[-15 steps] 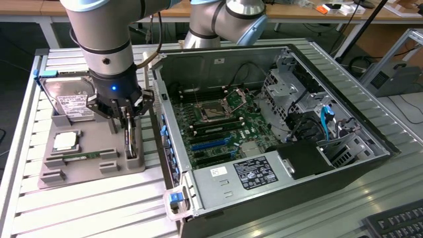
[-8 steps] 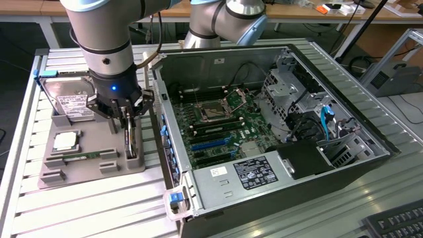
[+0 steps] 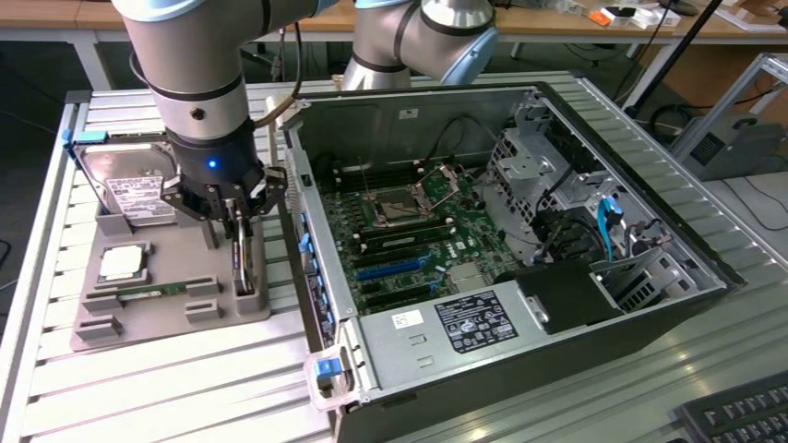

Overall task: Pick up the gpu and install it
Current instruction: 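Pick up the gpu and move the gpu toward the slot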

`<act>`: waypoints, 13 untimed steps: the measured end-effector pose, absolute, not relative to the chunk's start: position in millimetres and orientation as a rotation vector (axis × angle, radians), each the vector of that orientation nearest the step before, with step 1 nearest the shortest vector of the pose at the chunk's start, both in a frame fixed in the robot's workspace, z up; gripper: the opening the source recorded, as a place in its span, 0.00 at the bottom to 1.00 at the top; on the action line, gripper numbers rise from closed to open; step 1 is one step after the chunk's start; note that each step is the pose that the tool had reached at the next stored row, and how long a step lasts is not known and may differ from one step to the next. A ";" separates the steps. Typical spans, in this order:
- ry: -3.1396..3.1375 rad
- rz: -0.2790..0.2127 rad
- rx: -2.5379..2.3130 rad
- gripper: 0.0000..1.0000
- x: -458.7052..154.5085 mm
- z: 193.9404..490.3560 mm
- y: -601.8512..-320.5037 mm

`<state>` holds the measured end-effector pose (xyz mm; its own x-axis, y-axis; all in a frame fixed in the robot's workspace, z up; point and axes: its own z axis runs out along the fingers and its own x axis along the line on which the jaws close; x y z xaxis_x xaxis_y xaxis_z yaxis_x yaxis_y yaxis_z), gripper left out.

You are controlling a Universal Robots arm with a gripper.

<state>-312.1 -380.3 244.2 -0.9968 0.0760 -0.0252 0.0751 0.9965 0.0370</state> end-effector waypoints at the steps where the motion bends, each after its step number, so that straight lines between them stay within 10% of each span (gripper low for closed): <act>1: 3.112 0.056 0.118 0.27 -312.1 244.3 -380.3; 13: 3.112 0.056 0.118 0.27 -312.1 247.0 -380.3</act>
<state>-312.1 -380.3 247.0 -0.9968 0.0760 -0.0250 0.0751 0.9965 0.0368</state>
